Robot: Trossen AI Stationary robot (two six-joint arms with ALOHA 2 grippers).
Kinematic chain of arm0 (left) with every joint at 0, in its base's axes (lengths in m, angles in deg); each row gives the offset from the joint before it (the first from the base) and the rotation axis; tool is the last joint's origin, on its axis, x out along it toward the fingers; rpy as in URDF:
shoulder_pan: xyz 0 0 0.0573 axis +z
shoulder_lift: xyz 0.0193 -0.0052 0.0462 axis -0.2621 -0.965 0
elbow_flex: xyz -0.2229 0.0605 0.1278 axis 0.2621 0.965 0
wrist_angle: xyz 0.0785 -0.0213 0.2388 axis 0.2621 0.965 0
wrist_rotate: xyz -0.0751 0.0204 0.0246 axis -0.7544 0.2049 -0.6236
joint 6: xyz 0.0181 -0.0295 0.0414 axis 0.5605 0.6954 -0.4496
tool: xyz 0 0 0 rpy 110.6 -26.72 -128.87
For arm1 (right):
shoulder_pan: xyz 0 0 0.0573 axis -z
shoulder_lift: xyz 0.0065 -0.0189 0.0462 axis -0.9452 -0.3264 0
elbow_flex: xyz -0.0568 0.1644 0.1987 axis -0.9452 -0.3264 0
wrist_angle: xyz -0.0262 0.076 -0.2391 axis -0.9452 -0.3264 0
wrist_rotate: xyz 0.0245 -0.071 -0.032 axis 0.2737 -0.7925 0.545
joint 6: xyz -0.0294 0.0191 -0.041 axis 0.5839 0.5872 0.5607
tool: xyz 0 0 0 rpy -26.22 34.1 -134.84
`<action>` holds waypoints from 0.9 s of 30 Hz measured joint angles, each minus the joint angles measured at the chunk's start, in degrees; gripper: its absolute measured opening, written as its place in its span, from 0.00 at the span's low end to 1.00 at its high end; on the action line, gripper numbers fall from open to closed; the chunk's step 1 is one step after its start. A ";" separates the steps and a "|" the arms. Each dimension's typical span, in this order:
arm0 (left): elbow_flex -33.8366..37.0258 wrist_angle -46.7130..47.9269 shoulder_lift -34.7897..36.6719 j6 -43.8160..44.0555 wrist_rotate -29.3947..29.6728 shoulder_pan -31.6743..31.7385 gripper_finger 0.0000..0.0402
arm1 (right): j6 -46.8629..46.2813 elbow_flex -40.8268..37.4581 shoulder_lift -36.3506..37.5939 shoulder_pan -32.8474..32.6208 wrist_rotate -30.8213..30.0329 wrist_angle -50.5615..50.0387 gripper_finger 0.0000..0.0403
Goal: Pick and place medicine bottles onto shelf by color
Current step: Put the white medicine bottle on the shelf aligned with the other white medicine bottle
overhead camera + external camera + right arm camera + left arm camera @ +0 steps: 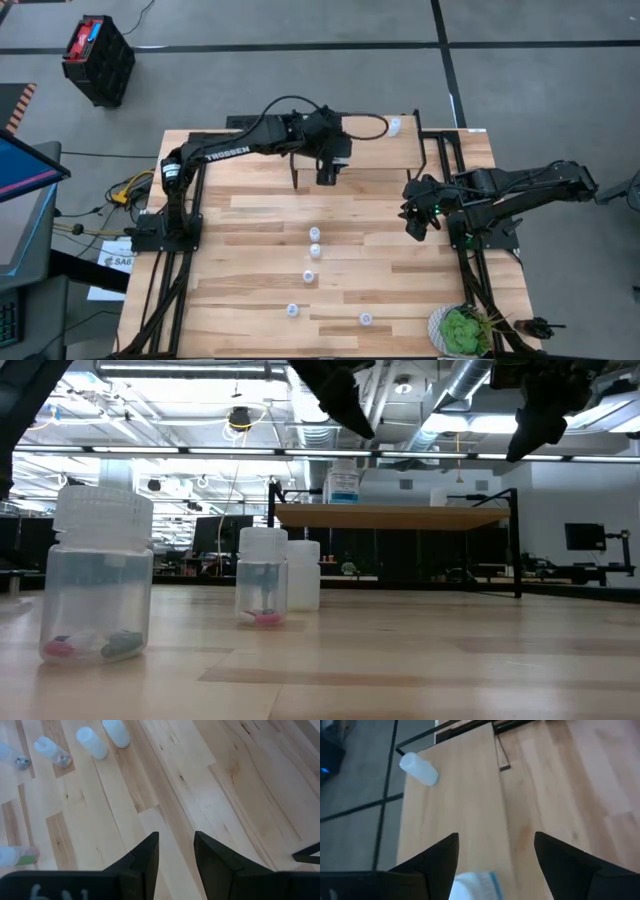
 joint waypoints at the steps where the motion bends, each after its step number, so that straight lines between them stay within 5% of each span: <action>1: 0.20 -0.26 -0.40 0.38 0.94 -0.92 0.61 | 0.00 0.00 0.00 -0.01 0.00 0.00 0.37; 8: 2.75 1.23 -0.86 -3.94 17.69 -8.92 0.55 | 0.00 0.00 0.00 -0.02 -0.07 2.81 0.37; 15: 2.80 9.82 -0.84 -1.37 19.00 -13.11 0.48 | 0.00 0.03 -0.57 0.00 -0.67 8.59 0.37; 20: 2.84 19.04 1.30 -0.73 14.33 -14.48 0.43 | 0.57 0.09 -2.19 0.03 -0.83 12.59 0.37; 27: 2.82 25.92 5.64 3.48 11.16 -13.42 0.38 | 3.18 0.07 -7.01 2.92 -7.53 19.31 0.37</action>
